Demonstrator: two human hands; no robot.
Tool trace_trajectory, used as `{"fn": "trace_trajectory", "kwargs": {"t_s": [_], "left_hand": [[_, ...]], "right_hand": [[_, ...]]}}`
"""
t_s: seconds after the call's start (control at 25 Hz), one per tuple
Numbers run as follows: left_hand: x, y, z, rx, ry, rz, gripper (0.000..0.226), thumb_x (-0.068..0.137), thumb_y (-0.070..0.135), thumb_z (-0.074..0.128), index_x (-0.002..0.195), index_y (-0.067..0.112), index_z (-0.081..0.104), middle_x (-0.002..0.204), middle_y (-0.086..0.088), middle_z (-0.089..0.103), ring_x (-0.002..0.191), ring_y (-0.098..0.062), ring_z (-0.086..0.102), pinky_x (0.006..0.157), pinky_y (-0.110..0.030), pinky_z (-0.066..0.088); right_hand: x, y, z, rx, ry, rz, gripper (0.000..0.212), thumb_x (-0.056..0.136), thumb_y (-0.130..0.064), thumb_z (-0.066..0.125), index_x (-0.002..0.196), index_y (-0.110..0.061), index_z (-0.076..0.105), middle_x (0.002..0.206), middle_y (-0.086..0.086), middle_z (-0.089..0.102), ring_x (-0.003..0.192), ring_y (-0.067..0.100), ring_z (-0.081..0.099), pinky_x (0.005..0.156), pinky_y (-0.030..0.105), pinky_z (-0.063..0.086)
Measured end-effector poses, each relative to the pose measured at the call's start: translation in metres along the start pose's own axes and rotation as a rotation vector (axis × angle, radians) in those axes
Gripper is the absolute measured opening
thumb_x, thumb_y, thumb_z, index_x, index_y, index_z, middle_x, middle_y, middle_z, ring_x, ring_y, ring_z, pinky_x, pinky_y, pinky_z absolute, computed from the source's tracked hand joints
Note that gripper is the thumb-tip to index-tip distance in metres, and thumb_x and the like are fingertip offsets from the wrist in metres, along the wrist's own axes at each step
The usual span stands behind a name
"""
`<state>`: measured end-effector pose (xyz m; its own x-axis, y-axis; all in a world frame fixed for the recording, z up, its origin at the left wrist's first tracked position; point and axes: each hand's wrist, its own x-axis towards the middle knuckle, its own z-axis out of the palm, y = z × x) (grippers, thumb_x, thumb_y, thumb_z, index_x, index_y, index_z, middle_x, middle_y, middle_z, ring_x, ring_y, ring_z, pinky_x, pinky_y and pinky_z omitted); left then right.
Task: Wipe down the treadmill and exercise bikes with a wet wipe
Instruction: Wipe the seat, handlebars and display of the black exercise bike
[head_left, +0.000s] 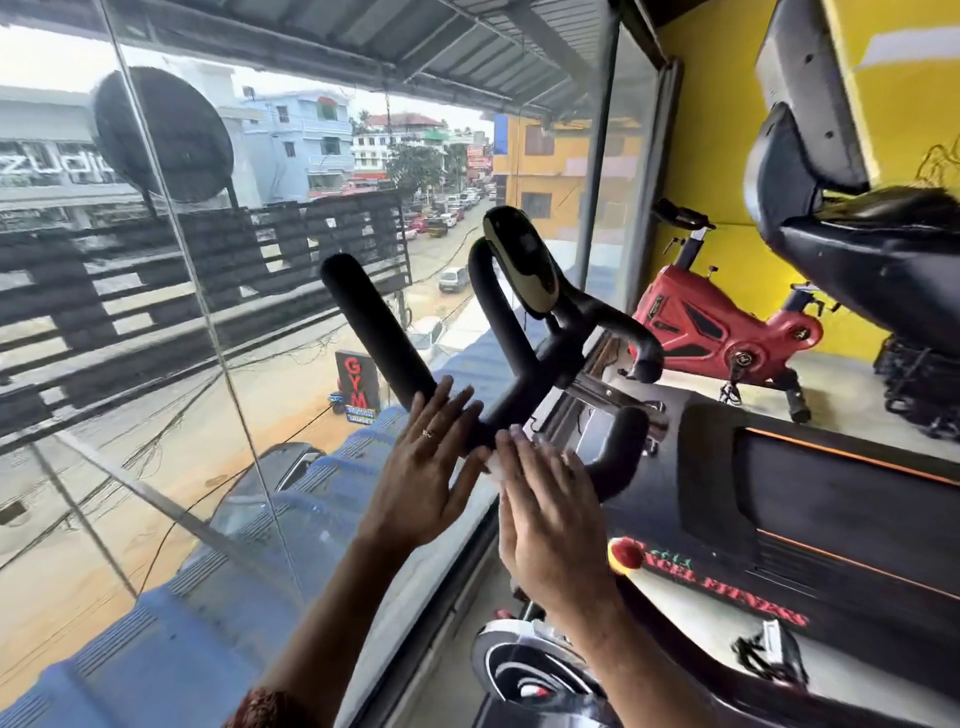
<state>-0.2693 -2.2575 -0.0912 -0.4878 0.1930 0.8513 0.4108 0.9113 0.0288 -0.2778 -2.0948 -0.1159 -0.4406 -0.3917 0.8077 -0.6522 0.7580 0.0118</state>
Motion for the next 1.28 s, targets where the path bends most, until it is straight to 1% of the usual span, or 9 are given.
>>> {"fn": "trace_trajectory", "kwargs": {"t_s": [0.12,0.24,0.4,0.52,0.6,0.84,1.08,1.2,1.28], "left_hand": [[0.000,0.026,0.009,-0.006,-0.041,0.032,0.045,0.100,0.028,0.038,0.124,-0.005,0.057,0.131,-0.019,0.055,0.136,-0.028,0.034,0.117,-0.041,0.020],[0.000,0.044,0.018,0.016,-0.026,-0.009,0.043,0.099,0.028,0.038,0.119,-0.002,0.062,0.128,-0.017,0.059,0.130,-0.026,0.042,0.114,-0.043,0.024],[0.001,0.044,0.016,0.007,-0.012,-0.018,0.040,0.097,0.026,0.041,0.114,-0.002,0.065,0.125,-0.015,0.061,0.124,-0.025,0.050,0.113,-0.038,0.027],[0.002,0.046,0.019,-0.012,0.036,-0.054,0.038,0.096,0.025,0.044,0.113,-0.001,0.066,0.123,-0.014,0.062,0.122,-0.025,0.053,0.112,-0.037,0.029],[0.002,0.049,0.024,-0.027,0.088,-0.091,0.037,0.094,0.024,0.045,0.111,-0.001,0.067,0.123,-0.014,0.062,0.121,-0.026,0.054,0.111,-0.038,0.030],[0.002,0.052,0.032,-0.034,0.171,-0.115,0.036,0.092,0.021,0.045,0.103,-0.004,0.069,0.120,-0.016,0.064,0.117,-0.029,0.056,0.110,-0.038,0.031],[0.004,0.066,0.037,-0.022,0.186,-0.238,0.037,0.091,0.020,0.043,0.104,-0.003,0.068,0.121,-0.015,0.063,0.121,-0.026,0.050,0.111,-0.043,0.030],[0.006,0.075,0.043,0.021,0.190,-0.301,0.039,0.091,0.021,0.042,0.108,-0.003,0.067,0.123,-0.015,0.062,0.124,-0.026,0.047,0.112,-0.042,0.027],[0.004,0.082,0.048,0.049,0.202,-0.351,0.039,0.092,0.022,0.042,0.110,-0.003,0.066,0.125,-0.015,0.060,0.127,-0.027,0.043,0.114,-0.041,0.024]], "right_hand": [[-0.020,0.048,-0.004,0.127,0.108,0.252,0.044,0.098,-0.027,0.032,0.116,-0.002,0.063,0.119,0.014,0.064,0.122,0.027,0.051,0.107,0.052,0.031],[-0.004,0.041,-0.007,0.402,0.110,0.461,0.039,0.095,-0.023,0.034,0.106,-0.003,0.066,0.118,0.012,0.064,0.131,0.026,0.042,0.118,0.033,0.009],[-0.011,0.022,-0.008,0.454,0.031,0.170,0.034,0.097,-0.023,0.041,0.114,-0.004,0.063,0.115,0.009,0.063,0.116,0.025,0.054,0.110,0.040,0.031],[0.004,0.076,-0.006,0.631,-0.035,0.452,0.039,0.096,-0.030,0.039,0.110,-0.005,0.066,0.129,0.010,0.058,0.135,0.025,0.038,0.112,0.015,0.019],[0.008,0.087,-0.005,0.652,-0.019,0.594,0.045,0.094,-0.031,0.037,0.120,-0.004,0.062,0.143,0.008,0.044,0.144,0.017,0.012,0.117,0.023,0.014],[-0.009,0.030,-0.009,0.701,0.012,0.343,0.038,0.097,-0.023,0.037,0.114,-0.005,0.066,0.127,-0.003,0.055,0.141,0.009,0.022,0.117,0.026,0.012],[0.044,0.119,0.002,0.749,-0.288,0.523,0.041,0.091,-0.021,0.038,0.097,0.002,0.071,0.145,0.009,0.042,0.127,-0.017,0.005,0.106,0.008,-0.002],[0.045,0.119,0.005,0.805,-0.187,0.621,0.034,0.095,-0.012,0.041,0.088,0.004,0.071,0.141,0.014,0.047,0.132,-0.002,0.023,0.113,0.016,0.001],[0.021,0.090,0.002,0.885,-0.056,0.636,0.039,0.097,-0.027,0.040,0.093,0.000,0.069,0.142,0.010,0.047,0.140,0.012,0.025,0.116,0.026,0.015]]}}
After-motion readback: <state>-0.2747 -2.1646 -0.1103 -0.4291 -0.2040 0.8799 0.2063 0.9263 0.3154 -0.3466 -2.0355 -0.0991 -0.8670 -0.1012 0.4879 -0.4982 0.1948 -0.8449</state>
